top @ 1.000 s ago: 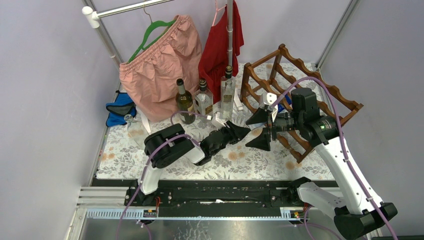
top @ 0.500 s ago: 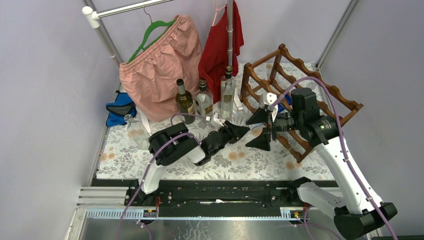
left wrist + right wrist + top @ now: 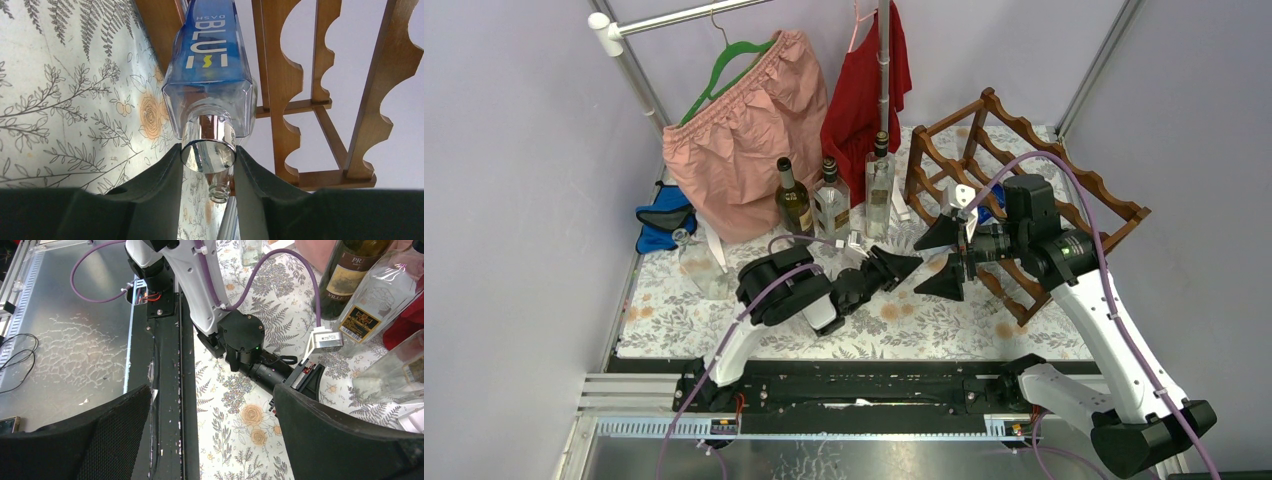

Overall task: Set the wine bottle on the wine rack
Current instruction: Place the wine bottle in the wine rack.

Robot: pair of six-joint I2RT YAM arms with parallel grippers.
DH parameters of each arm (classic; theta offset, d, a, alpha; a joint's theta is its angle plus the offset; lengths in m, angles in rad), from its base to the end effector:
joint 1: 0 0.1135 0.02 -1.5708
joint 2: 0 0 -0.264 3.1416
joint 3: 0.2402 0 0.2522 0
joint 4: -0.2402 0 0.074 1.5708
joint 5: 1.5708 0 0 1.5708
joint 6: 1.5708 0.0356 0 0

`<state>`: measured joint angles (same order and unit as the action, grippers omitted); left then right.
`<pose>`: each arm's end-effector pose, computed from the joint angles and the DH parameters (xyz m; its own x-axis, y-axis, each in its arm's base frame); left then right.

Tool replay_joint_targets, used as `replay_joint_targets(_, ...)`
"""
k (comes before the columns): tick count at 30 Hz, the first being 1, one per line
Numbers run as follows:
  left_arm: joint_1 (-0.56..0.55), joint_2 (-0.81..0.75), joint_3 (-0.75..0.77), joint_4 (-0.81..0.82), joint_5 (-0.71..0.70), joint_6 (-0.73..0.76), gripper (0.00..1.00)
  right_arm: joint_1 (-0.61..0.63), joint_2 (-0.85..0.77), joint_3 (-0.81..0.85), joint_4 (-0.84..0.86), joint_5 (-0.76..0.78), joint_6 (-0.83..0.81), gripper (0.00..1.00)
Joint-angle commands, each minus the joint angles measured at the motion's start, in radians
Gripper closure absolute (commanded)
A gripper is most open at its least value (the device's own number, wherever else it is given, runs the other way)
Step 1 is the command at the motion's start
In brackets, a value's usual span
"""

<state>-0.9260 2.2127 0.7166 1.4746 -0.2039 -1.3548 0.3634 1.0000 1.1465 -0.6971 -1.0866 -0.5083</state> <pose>0.2251 -0.2874 0.0828 -0.6484 -0.7293 -0.2185 0.1290 0.1776 -0.9756 0.1646 0.0963 0.3834 -0.0036 -0.2437 -0.9698 -0.9984 0.0554 -0.0102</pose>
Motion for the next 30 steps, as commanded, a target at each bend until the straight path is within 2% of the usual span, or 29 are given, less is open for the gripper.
replay_joint_targets(1,0.020,0.036,0.023,-0.050,0.021,0.011,0.89,-0.007,0.002,0.007,0.028,-0.030,-0.009,0.00)
replay_joint_targets(14,0.053,0.074,0.016,-0.094,0.039,0.025,0.89,-0.008,0.013,0.007,0.031,-0.029,-0.013,0.00)
replay_joint_targets(30,0.060,0.118,0.099,-0.198,0.075,0.037,0.90,-0.010,0.012,0.004,0.028,-0.022,-0.018,0.00)
